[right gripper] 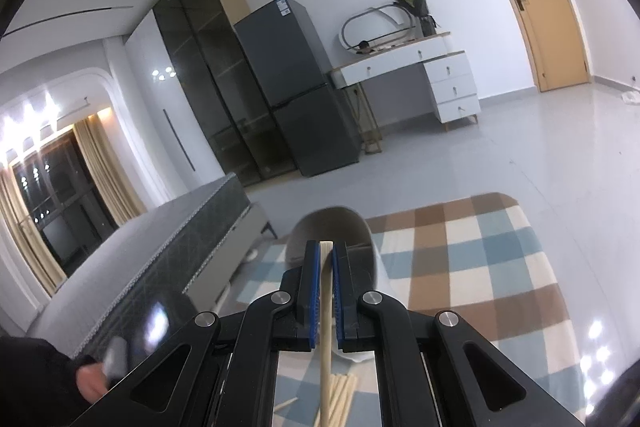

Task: Organize utensils
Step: 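Lift both held chopsticks and carry them above the utensil holder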

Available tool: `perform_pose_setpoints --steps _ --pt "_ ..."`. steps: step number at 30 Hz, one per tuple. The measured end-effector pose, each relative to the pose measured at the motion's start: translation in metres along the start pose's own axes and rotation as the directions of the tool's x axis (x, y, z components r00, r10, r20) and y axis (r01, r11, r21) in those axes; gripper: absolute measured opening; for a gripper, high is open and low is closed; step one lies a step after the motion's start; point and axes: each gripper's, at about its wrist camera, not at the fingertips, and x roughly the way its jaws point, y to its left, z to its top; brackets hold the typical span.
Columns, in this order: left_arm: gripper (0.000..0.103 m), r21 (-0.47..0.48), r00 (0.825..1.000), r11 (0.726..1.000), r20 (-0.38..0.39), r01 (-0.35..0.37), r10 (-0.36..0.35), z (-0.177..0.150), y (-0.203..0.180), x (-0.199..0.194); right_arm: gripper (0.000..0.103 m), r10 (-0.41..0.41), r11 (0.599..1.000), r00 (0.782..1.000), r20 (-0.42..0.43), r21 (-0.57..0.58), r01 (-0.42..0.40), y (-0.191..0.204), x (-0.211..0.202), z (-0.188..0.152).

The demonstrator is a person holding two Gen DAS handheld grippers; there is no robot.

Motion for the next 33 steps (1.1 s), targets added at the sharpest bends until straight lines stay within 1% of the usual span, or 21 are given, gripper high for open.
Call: perform_pose_setpoints --steps 4,7,9,10,11,12,13,15,16,17,18,20,23,25,27,30,33 --pt "0.039 -0.004 0.999 1.000 -0.044 -0.015 0.015 0.003 -0.002 0.023 0.006 0.005 1.000 1.000 0.010 0.021 -0.005 -0.004 -0.009 0.002" --pt "0.039 0.016 0.997 1.000 -0.068 -0.021 0.022 0.004 -0.008 0.033 0.006 0.012 0.999 1.000 0.019 0.032 -0.012 -0.006 -0.013 0.003" --pt "0.038 0.050 0.997 0.997 -0.056 -0.058 0.061 0.005 -0.015 0.035 0.006 0.016 0.999 1.000 0.026 0.036 -0.017 -0.006 -0.016 0.004" --pt "0.031 0.051 0.997 0.997 -0.052 -0.051 0.053 0.006 -0.017 0.035 0.006 0.019 0.999 0.999 0.030 0.040 -0.020 -0.006 -0.017 0.005" --pt "0.028 0.049 0.997 0.997 -0.047 -0.051 0.053 0.006 -0.018 0.035 0.006 0.020 0.999 0.999 0.032 0.043 -0.021 -0.007 -0.017 0.006" --pt "0.016 0.049 0.998 0.998 -0.039 -0.048 0.050 0.008 -0.019 0.035 0.006 0.022 0.999 0.999 0.035 0.047 -0.023 -0.007 -0.018 0.006" --pt "0.002 0.046 0.998 0.998 -0.037 -0.041 0.042 0.010 -0.020 0.035 0.006 0.022 0.999 0.999 0.038 0.049 -0.024 -0.008 -0.019 0.007" --pt "0.000 0.033 0.999 0.999 -0.041 -0.035 0.036 0.014 -0.024 0.038 0.006 0.023 0.998 0.999 0.042 0.051 -0.025 -0.009 -0.019 0.007" --pt "0.000 0.027 0.999 0.999 -0.027 -0.031 0.032 0.015 -0.026 0.037 0.006 0.020 0.999 0.999 0.044 0.048 -0.022 -0.009 -0.021 0.007" --pt "0.000 0.022 0.999 0.999 0.002 -0.041 0.041 0.015 -0.027 0.033 0.006 0.017 0.999 0.999 0.044 0.046 -0.019 -0.009 -0.021 0.006" --pt "0.000 0.012 0.998 0.999 0.035 -0.046 0.045 0.015 -0.029 0.027 0.006 0.011 0.999 0.999 0.043 0.043 -0.013 -0.009 -0.022 0.005" --pt "0.000 -0.035 0.994 0.999 0.110 -0.025 0.028 0.015 -0.028 0.006 0.006 0.004 0.999 0.999 0.043 0.042 -0.005 -0.008 -0.023 0.004" --pt "0.000 -0.087 0.973 0.996 0.229 0.005 0.015 0.012 -0.023 -0.033 0.006 -0.001 0.999 0.999 0.055 0.035 -0.001 -0.003 -0.031 0.003" --pt "0.000 -0.106 0.952 0.994 0.305 0.016 0.017 0.008 -0.024 -0.058 0.006 -0.006 0.999 0.998 0.055 0.036 0.004 0.002 -0.038 0.000" --pt "0.000 -0.123 0.933 0.992 0.359 0.031 0.015 0.004 -0.030 -0.078 0.006 -0.009 0.999 0.998 0.056 0.037 0.007 0.007 -0.043 -0.003" --pt "0.000 -0.126 0.906 0.991 0.424 0.044 0.014 -0.004 -0.037 -0.095 0.006 -0.013 0.999 0.998 0.062 0.035 0.011 0.015 -0.052 -0.006" --pt "0.000 -0.128 0.895 0.990 0.445 0.051 0.012 -0.010 -0.036 -0.104 0.005 -0.018 1.000 0.998 0.058 0.018 0.017 0.025 -0.057 -0.009"
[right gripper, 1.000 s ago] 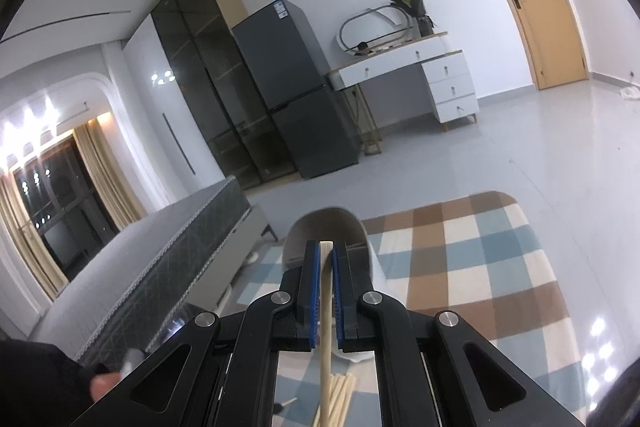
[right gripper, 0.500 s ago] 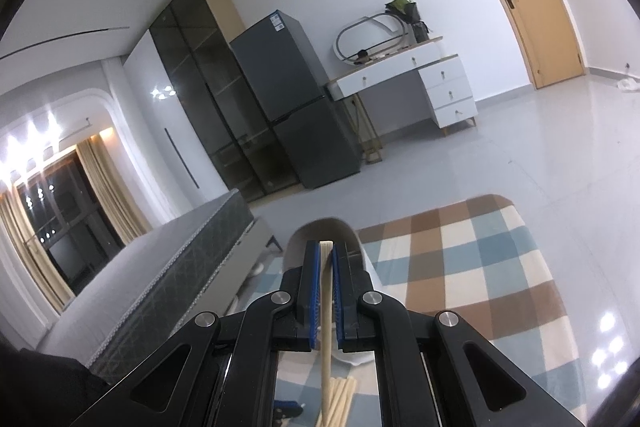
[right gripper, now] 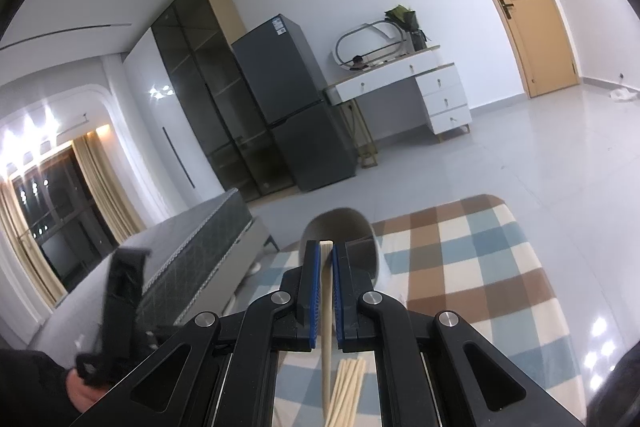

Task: Organize utensils
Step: 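Lift both held chopsticks and carry them above the utensil holder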

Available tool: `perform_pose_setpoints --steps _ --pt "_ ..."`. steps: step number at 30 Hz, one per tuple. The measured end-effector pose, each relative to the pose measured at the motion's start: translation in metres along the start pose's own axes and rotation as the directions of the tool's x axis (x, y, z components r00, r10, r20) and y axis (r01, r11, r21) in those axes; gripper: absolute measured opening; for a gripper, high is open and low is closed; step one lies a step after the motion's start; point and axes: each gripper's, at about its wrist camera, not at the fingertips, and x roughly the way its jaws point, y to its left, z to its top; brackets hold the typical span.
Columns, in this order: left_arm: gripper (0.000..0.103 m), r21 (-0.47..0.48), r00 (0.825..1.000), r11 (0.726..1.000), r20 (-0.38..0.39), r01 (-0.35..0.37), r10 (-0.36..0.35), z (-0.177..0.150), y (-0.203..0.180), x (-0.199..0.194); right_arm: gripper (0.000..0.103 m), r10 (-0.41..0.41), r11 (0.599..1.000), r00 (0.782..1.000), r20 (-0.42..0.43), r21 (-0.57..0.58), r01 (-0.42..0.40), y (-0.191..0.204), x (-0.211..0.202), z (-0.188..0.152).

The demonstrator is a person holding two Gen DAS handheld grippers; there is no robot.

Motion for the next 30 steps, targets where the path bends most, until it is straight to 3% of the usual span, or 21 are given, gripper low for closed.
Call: perform_pose_setpoints --steps 18,24,30 --pt "0.000 0.008 0.996 0.999 0.073 0.044 -0.044 0.029 -0.005 -0.048 0.005 -0.018 0.999 1.000 0.019 -0.039 0.019 0.009 -0.006 0.013" --pt "0.000 -0.050 0.990 0.993 0.097 0.105 -0.099 0.054 -0.001 -0.073 0.005 -0.013 0.996 0.999 0.047 -0.085 0.017 0.015 0.005 0.039" --pt "0.000 -0.063 0.977 0.989 0.174 0.137 -0.124 0.093 0.000 -0.110 0.005 0.004 0.987 0.996 0.094 -0.161 0.011 0.031 0.024 0.078"
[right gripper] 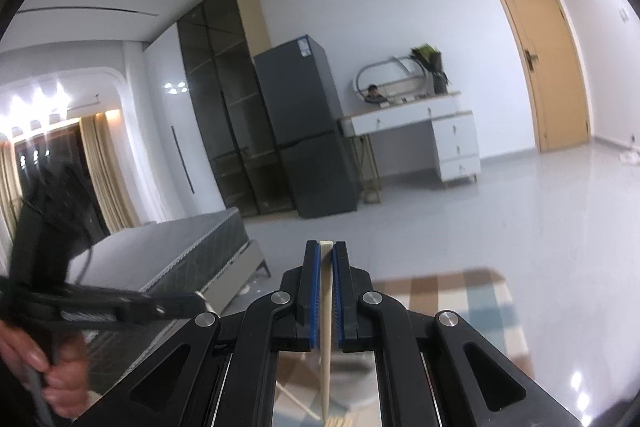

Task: Organize utensils
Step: 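Lift both held chopsticks and carry them above the utensil holder, then open both grippers to drop the chopsticks into the holder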

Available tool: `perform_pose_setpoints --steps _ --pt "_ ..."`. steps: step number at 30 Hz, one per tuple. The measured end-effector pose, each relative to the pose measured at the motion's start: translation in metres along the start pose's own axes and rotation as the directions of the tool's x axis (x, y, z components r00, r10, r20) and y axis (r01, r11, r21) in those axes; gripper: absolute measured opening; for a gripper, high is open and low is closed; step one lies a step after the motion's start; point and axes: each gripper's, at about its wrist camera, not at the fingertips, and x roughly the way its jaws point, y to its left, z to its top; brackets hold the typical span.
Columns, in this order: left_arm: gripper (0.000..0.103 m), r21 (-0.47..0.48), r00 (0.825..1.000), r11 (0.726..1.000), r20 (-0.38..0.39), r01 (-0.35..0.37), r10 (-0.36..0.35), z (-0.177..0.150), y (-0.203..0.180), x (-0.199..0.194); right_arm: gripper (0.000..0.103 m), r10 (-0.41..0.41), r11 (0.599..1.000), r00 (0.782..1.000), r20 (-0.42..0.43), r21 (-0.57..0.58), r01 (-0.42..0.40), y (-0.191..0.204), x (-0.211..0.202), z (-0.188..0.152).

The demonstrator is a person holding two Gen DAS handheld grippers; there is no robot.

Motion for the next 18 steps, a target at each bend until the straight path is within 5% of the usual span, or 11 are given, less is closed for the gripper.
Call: perform_pose_setpoints --steps 9,18 --pt "0.000 0.045 0.995 0.998 0.097 -0.031 0.026 0.063 -0.004 0.003 0.005 -0.001 0.996 0.998 0.068 -0.090 0.007 0.008 0.057 0.050" --pt "0.000 0.072 0.997 0.996 0.049 -0.057 0.053 0.080 0.012 0.065 0.005 -0.023 0.999 0.998 0.060 -0.027 0.025 -0.019 0.116 0.032"
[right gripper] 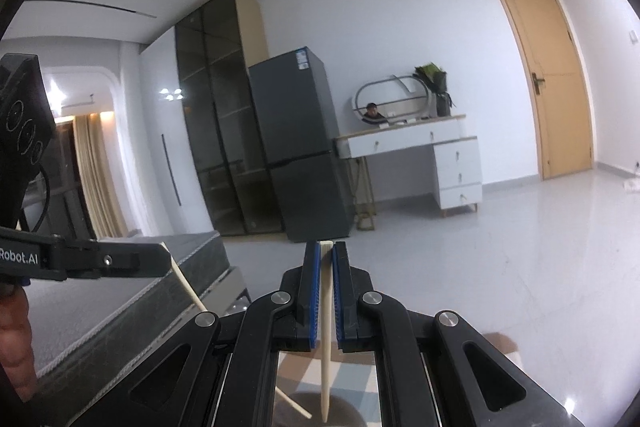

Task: Organize utensils
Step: 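Open both grippers to drop the chopsticks into the holder, then withdraw both open grippers from the holder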

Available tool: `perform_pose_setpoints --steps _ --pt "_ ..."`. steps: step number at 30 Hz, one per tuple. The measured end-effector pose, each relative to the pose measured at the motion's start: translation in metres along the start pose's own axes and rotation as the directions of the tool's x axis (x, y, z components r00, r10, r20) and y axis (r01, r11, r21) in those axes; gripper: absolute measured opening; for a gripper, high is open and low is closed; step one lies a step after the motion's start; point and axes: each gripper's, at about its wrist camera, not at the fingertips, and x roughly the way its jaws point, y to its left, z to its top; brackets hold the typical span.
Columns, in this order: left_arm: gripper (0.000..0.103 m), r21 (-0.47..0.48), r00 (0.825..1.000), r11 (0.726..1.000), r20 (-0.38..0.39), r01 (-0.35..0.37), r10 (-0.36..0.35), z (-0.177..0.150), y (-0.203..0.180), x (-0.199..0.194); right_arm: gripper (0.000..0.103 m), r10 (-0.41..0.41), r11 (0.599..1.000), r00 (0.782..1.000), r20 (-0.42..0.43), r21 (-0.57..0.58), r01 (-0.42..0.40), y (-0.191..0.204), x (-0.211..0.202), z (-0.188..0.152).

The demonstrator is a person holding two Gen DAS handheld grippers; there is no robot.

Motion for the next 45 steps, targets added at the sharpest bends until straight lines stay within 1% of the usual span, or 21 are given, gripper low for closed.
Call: perform_pose_setpoints --steps 6,8,10,11,12,13,14,15,16,17,21,24,26,28,30,32,33,34,36,39,45 --pt "0.000 0.023 0.998 0.999 -0.060 0.025 -0.023 -0.011 0.004 0.024 0.005 0.006 1.000 1.000 -0.019 -0.027 -0.007 -0.007 0.014 -0.023" --pt "0.000 0.032 0.996 0.999 -0.088 0.012 -0.010 -0.013 0.004 0.029 0.005 0.019 0.998 0.999 -0.029 -0.057 -0.021 -0.006 0.013 -0.032" --pt "0.000 0.012 0.993 1.000 -0.120 0.008 -0.007 -0.016 0.009 0.035 0.006 0.034 0.996 0.998 -0.047 -0.081 -0.037 -0.004 0.012 -0.039" --pt "0.002 0.006 0.991 1.000 -0.132 -0.005 0.005 -0.015 0.010 0.035 0.006 0.043 0.995 0.997 -0.057 -0.085 -0.048 -0.004 0.012 -0.040" --pt "0.016 0.000 0.989 1.000 -0.148 -0.023 0.022 -0.017 0.012 0.036 0.007 0.051 0.994 0.996 -0.071 -0.092 -0.057 -0.004 0.011 -0.042" --pt "0.031 -0.012 0.990 0.999 -0.139 -0.033 0.031 -0.019 0.014 0.032 0.009 0.058 0.993 0.995 -0.079 -0.094 -0.065 -0.005 0.009 -0.044" --pt "0.037 -0.023 0.993 0.999 -0.116 -0.037 0.034 -0.017 0.013 0.026 0.012 0.059 0.993 0.995 -0.084 -0.092 -0.067 -0.006 0.007 -0.045" --pt "0.051 -0.030 0.995 0.998 -0.090 -0.048 0.045 -0.018 0.014 0.017 0.018 0.059 0.994 0.994 -0.095 -0.089 -0.068 -0.007 0.004 -0.045" --pt "0.061 -0.035 0.995 0.997 -0.072 -0.067 0.065 -0.019 0.013 0.010 0.037 0.051 0.994 0.993 -0.103 -0.089 -0.060 -0.009 0.003 -0.044" --pt "0.064 -0.043 0.995 0.995 -0.049 -0.091 0.089 -0.020 0.014 0.000 0.053 0.030 0.996 0.994 -0.106 -0.085 -0.039 -0.012 -0.004 -0.043" --pt "0.068 -0.057 0.991 0.990 -0.001 -0.132 0.132 -0.026 0.011 -0.035 0.053 0.009 0.998 0.996 -0.086 -0.068 -0.015 -0.017 -0.037 -0.036" --pt "0.072 -0.074 0.989 0.986 0.014 -0.149 0.150 -0.031 0.005 -0.057 0.059 0.005 0.998 0.997 -0.081 -0.054 -0.009 -0.015 -0.057 -0.027" --pt "0.075 -0.081 0.988 0.986 0.040 -0.148 0.152 -0.034 0.001 -0.071 0.069 -0.003 0.998 0.998 -0.067 -0.060 -0.001 -0.010 -0.076 -0.020" --pt "0.080 -0.086 0.981 0.981 0.080 -0.171 0.178 -0.042 -0.006 -0.092 0.073 -0.009 0.997 0.999 -0.049 -0.071 0.006 -0.002 -0.097 -0.014" --pt "0.083 -0.093 0.975 0.978 0.106 -0.186 0.195 -0.048 -0.010 -0.106 0.081 -0.013 0.997 0.999 -0.041 -0.076 0.010 0.006 -0.113 -0.010" --pt "0.083 -0.108 0.965 0.972 0.137 -0.208 0.222 -0.049 -0.013 -0.118 0.093 -0.030 0.997 0.999 -0.034 -0.074 0.027 0.014 -0.130 -0.009" --pt "0.084 -0.125 0.959 0.968 0.158 -0.216 0.234 -0.052 -0.015 -0.127 0.096 -0.047 0.997 0.999 -0.028 -0.069 0.045 0.017 -0.139 -0.008" --pt "0.090 -0.138 0.953 0.965 0.176 -0.222 0.245 -0.055 -0.016 -0.132 0.103 -0.066 0.996 0.997 -0.026 -0.064 0.065 0.019 -0.145 -0.008" --pt "0.094 -0.152 0.935 0.956 0.217 -0.251 0.280 -0.062 -0.022 -0.148 0.103 -0.067 0.996 0.998 -0.019 -0.063 0.066 0.025 -0.159 -0.007" --pt "0.096 -0.142 0.919 0.951 0.252 -0.276 0.304 -0.074 -0.030 -0.161 0.103 -0.060 0.994 0.998 0.000 -0.087 0.060 0.038 -0.178 -0.005" --pt "0.097 -0.167 0.917 0.949 0.260 -0.267 0.303 -0.103 -0.032 -0.168 0.103 -0.036 0.997 0.999 -0.002 -0.062 0.036 0.056 -0.203 -0.014"
